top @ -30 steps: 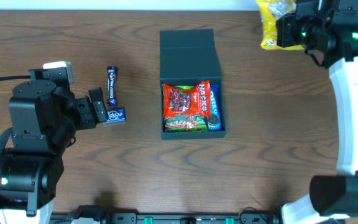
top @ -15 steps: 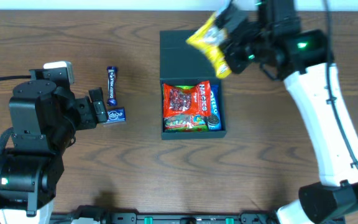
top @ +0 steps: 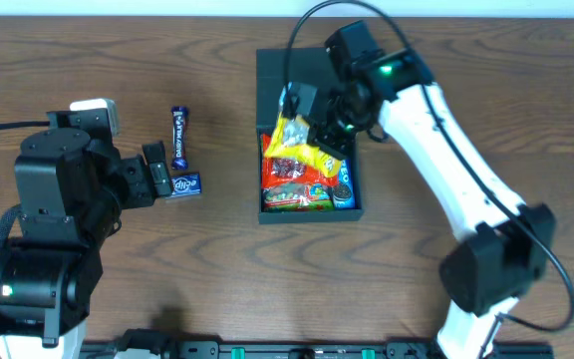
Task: Pack container
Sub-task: 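Carry the yellow Hacks bag into the box and lower it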
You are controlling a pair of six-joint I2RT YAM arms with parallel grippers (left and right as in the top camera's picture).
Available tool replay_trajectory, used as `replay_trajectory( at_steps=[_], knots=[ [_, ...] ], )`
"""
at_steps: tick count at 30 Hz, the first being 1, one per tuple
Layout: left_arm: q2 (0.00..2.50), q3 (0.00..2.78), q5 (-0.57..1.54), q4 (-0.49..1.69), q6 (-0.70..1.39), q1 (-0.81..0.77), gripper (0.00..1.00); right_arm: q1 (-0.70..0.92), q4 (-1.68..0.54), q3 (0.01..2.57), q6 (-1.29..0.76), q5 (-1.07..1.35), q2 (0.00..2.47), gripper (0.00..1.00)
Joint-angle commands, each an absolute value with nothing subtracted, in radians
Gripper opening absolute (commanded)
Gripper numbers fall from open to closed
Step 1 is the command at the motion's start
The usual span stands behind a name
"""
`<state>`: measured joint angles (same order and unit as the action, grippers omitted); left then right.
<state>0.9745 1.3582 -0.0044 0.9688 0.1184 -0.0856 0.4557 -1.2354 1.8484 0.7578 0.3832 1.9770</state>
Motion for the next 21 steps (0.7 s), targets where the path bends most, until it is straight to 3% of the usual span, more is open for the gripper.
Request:
replay_trajectory(
  at_steps=[1,21],
  knots=[
    [0.973,1.372,-0.01,0.969,0.1,-0.08,0.95,0.475,-1.252,1.842,0.802,0.445,2.033,0.01],
    [0.973,1.372,-0.01,0.976,0.1,-0.08,0.95,0.522,-1.351,1.836,0.881,0.468,2.252,0.02]
  ],
)
